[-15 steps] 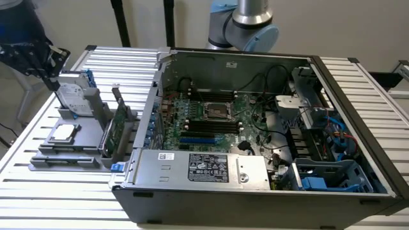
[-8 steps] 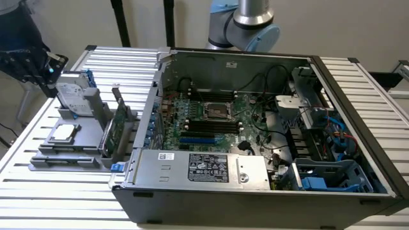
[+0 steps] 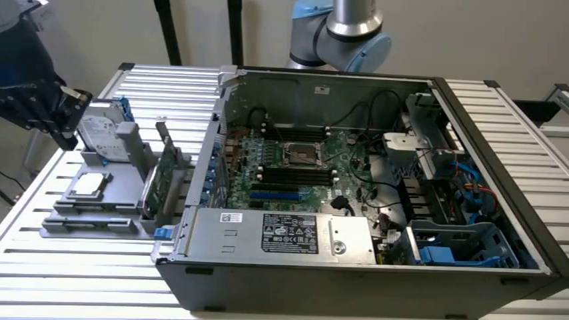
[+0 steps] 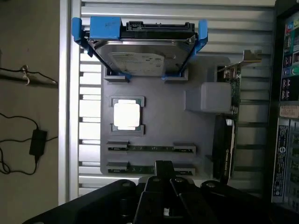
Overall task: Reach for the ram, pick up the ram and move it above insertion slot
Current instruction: 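Reach for the ram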
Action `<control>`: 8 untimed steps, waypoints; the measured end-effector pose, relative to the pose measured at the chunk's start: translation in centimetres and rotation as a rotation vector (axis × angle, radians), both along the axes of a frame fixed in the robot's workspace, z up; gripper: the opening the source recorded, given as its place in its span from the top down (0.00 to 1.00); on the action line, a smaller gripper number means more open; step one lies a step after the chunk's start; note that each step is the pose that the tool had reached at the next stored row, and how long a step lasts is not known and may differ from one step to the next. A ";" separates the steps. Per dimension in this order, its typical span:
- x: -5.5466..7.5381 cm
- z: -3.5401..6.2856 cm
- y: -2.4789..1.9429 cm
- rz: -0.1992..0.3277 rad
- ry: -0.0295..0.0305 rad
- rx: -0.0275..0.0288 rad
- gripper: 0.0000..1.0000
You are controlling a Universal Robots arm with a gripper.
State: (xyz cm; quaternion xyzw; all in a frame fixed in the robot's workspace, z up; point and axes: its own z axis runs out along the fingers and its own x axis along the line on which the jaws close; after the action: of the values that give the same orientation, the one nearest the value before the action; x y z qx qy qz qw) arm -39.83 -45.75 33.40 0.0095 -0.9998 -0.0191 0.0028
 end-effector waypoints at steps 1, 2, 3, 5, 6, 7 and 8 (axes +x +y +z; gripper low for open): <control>0.1 -0.04 -0.36 0.000 0.0002 -0.0002 0.89; 0.2 -0.10 -0.71 0.000 0.0002 -0.0001 0.89; 0.3 -0.15 -1.06 0.000 0.0004 -0.0002 0.89; 0.5 -0.30 -1.78 0.000 0.0003 -0.0002 0.89; 0.6 -0.39 -2.12 0.000 0.0003 -0.0002 0.89; 0.6 -0.46 -2.44 0.000 0.0004 -0.0003 0.89; 0.6 -0.50 -2.59 0.000 0.0008 -0.0002 0.89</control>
State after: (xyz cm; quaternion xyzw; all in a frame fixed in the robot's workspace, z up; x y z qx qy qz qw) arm -39.22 -48.34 32.89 0.0095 -0.9998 -0.0190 0.0032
